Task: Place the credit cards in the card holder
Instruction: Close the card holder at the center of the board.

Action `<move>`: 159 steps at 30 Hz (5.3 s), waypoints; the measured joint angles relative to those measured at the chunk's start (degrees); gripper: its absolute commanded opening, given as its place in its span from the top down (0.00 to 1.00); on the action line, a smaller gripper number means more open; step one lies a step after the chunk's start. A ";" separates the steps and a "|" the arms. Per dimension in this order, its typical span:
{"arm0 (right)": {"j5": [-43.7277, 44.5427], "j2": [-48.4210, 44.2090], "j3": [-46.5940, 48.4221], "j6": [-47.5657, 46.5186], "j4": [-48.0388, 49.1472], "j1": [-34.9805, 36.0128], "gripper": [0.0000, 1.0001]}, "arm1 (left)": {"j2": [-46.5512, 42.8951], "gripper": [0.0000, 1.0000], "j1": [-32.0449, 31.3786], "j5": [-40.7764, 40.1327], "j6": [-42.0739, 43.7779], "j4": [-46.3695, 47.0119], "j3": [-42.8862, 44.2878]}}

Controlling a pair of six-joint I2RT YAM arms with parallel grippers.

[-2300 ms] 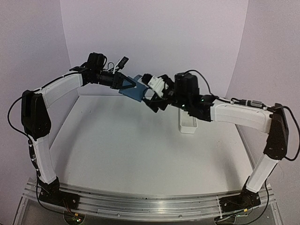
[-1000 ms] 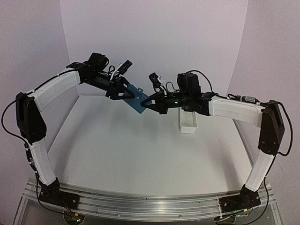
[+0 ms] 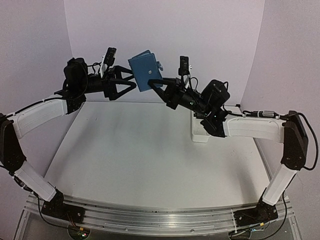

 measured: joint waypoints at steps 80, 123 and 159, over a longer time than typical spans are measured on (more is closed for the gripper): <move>-11.87 25.57 -6.32 16.02 -35.56 -1.46 0.72 | 31.15 0.35 -3.48 -1.05 -21.24 -1.92 -23.58; -13.94 31.21 -3.32 25.18 -22.84 -0.57 1.00 | 30.62 0.85 -2.97 -4.98 -7.85 -11.65 -22.10; -14.82 22.67 -22.45 32.00 -7.74 1.07 0.29 | 30.29 1.00 0.92 -1.86 6.54 -24.55 -18.34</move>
